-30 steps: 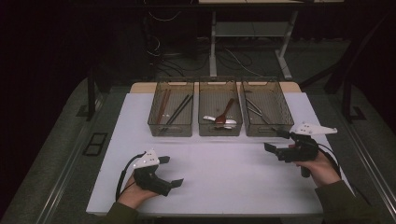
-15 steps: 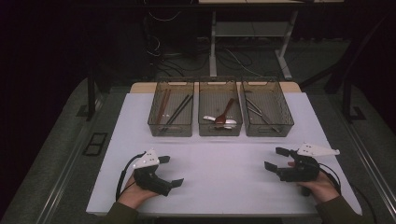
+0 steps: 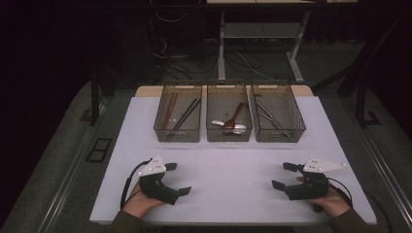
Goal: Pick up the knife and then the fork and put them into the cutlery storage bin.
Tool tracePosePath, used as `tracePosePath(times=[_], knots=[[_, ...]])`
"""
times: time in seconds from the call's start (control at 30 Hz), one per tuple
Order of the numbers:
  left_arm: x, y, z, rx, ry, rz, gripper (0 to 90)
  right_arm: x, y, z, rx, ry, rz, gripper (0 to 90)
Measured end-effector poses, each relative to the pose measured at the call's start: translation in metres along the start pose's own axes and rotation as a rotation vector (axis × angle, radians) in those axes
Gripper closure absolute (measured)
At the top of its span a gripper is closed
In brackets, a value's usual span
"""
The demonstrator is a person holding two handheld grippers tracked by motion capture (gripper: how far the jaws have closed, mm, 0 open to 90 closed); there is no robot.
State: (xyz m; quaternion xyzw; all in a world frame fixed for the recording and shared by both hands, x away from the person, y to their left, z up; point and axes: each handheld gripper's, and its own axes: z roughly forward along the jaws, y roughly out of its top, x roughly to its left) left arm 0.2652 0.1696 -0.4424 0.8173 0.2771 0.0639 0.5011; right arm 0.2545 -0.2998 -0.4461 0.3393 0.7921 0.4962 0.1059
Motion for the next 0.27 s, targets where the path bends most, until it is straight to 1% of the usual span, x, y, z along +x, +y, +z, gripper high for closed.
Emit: tracePosePath(times=[0.27], knots=[[-0.0001,-0.0001,0.0011,0.006,0.001,0.002,0.0,-0.0002,-0.0004,0.0005,0.006,0.002,-0.003,15.2]])
